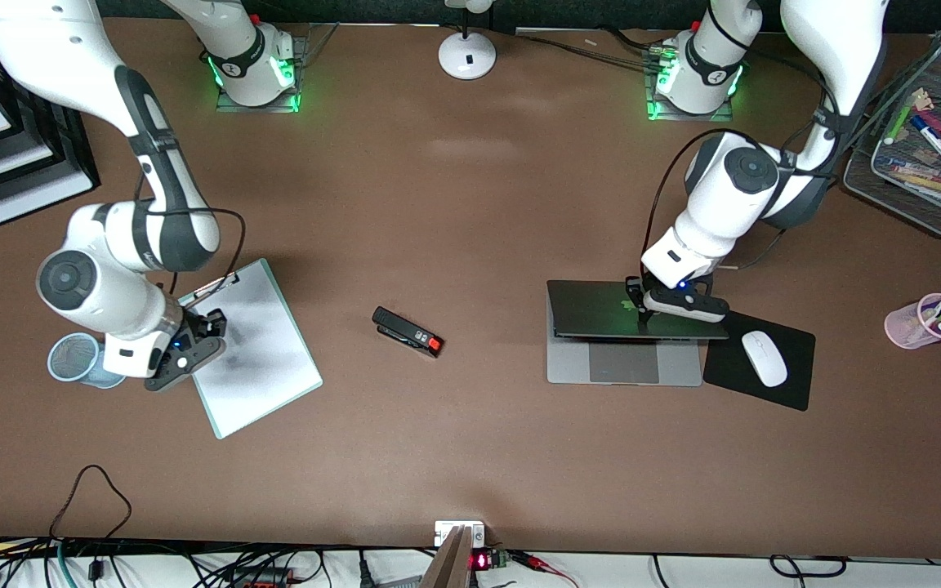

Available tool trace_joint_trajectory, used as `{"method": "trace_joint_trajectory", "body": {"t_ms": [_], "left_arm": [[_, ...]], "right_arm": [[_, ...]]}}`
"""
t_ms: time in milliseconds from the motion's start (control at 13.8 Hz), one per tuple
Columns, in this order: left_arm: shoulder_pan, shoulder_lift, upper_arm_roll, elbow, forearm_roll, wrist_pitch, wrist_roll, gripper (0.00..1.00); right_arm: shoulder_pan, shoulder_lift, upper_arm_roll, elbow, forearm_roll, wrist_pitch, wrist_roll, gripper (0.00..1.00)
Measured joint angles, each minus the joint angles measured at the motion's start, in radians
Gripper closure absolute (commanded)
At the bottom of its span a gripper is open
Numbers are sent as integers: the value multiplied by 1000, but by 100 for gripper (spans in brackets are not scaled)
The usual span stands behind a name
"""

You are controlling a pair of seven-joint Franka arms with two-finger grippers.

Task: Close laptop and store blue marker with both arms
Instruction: 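Carry the marker to the blue cup while the left gripper pushes the lid down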

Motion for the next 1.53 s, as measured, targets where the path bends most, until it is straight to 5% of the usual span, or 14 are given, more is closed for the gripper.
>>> {"method": "trace_joint_trajectory", "body": {"t_ms": [581,1526], "left_arm": [[3,128,24,90,70,57,0,100],[-4,342,36,259,103,69,0,100]], "right_arm": [[-114,-126,-7,34,70,-135,-307,100],[-350,-129,-11,99,517,-164,-1094,100]]}}
